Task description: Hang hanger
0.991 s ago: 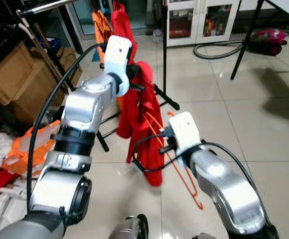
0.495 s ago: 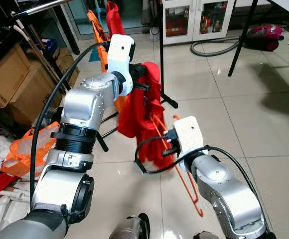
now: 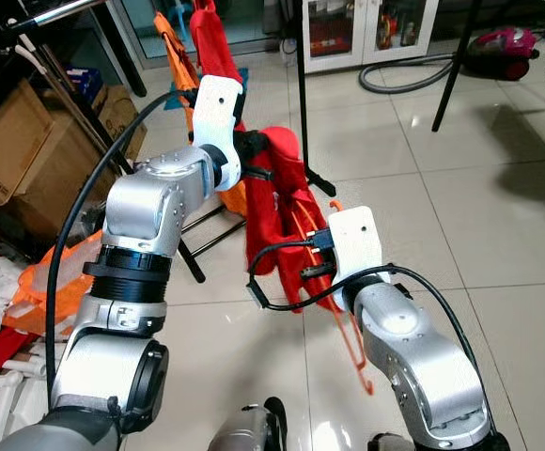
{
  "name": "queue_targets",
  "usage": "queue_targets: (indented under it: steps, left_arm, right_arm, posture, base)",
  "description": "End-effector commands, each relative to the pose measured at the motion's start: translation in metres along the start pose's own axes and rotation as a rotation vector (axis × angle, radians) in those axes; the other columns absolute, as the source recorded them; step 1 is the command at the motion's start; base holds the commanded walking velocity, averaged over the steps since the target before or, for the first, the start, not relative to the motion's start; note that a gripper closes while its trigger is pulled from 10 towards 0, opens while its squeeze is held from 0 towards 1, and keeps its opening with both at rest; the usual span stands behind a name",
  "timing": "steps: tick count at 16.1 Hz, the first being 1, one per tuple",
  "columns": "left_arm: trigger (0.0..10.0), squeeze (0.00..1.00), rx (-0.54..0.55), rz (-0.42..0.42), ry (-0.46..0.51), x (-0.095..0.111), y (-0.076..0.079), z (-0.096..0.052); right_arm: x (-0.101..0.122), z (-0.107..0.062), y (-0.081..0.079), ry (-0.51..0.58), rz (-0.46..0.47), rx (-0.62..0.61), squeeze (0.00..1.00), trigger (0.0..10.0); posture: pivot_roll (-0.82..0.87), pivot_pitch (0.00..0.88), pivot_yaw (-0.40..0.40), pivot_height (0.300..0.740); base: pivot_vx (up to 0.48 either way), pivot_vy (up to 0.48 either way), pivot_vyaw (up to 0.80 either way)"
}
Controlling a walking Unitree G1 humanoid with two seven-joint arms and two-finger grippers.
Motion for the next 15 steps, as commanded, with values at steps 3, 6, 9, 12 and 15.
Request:
queue_targets:
  steps: [3,6,9,12,15]
  left_arm:
    - [10.0,0.00,-0.031,-0.037,0.046,0.013,0.010,-0.008]
    - [10.0,0.00,-0.089,-0.123,0.033,0.013,0.029,-0.018]
    - [10.0,0.00,-0.093,-0.098,0.033,0.005,0.039,-0.022]
    - [10.0,0.00,-0.082,-0.107,0.038,0.001,0.041,-0.022]
    - [10.0,0.00,-0.114,-0.081,-0.011,-0.015,0.051,-0.024]
  right_arm:
    - [-0.015,0.003,-0.008,-0.075,-0.061,0.034,0.00,10.0]
    - [-0.028,0.010,-0.010,-0.127,-0.066,0.064,0.00,10.0]
    - [-0.040,0.013,-0.010,-0.171,-0.038,0.086,0.00,10.0]
    - [-0.055,0.016,-0.013,-0.231,0.023,0.145,0.00,10.0]
    - [-0.072,0.018,-0.010,-0.297,0.155,0.234,0.00,10.0]
  posture:
    - [0.07,0.148,0.192,0.740]
    - [0.07,0.146,0.169,0.740]
    - [0.05,0.126,0.137,0.740]
    - [0.02,0.117,0.109,0.740]
    - [-0.03,0.101,0.046,0.740]
  base:
    - [0.000,0.000,0.00]
    - [0.000,0.000,0.00]
    - [0.000,0.000,0.00]
    - [0.000,0.000,0.00]
    - [0.000,0.000,0.00]
Point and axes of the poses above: a point about 5 cm out from each wrist's last joint towards the gripper, its own z axis pointing out of the wrist towards the gripper, its own x axis along the axis of the wrist's last joint, y = z × x, the point moved 2 cm from there along z, pointing out of the wrist towards the gripper, and after that the axes turned 10 degrees about -z, right-handed, at the moved point
